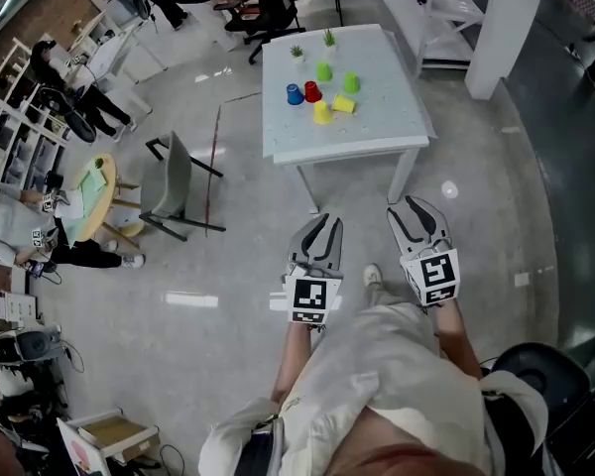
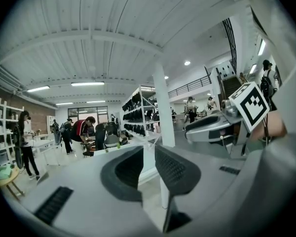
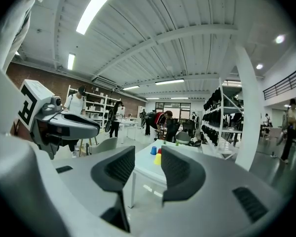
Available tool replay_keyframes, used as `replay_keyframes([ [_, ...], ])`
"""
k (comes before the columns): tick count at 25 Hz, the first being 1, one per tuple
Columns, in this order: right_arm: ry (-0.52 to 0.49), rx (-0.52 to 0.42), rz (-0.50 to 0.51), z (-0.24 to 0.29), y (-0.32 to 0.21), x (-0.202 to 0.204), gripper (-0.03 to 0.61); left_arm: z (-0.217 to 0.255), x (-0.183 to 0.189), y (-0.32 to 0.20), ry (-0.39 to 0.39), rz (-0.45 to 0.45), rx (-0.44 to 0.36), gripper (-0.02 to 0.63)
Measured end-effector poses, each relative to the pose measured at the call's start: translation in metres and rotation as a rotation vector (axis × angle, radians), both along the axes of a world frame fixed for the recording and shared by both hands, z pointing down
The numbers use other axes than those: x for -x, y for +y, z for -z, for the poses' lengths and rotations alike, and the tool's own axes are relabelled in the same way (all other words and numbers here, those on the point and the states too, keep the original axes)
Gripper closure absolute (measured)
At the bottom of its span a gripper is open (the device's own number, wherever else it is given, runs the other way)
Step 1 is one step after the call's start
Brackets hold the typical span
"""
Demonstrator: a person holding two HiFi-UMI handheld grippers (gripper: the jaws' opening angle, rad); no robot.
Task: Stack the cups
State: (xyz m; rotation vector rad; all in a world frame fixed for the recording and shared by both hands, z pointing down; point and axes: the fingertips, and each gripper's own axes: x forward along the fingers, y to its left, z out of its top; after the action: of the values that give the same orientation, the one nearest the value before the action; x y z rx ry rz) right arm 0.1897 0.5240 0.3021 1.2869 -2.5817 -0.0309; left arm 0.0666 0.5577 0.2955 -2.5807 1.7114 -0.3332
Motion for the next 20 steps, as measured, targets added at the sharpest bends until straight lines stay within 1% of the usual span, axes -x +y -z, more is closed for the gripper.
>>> replay_keyframes([
  [6,-0.013,0.000,0.020,0.002,-0.052,-0.009,0.416,0.000,-0.011,-0.052,-0.007,0.024,0.013,0.535],
  [12,-0.017,0.019,0.029,-0.002,-0.102,-0.023,0.421,-0.001,-0.024,-0.099,-0.020,0.035,0.025,0.535],
  [20,-0.044,0.028,0.055,-0.009,-0.149,-0.026,0.422,-0.007,-0.029,-0.147,-0.048,0.046,0.041,0.537],
])
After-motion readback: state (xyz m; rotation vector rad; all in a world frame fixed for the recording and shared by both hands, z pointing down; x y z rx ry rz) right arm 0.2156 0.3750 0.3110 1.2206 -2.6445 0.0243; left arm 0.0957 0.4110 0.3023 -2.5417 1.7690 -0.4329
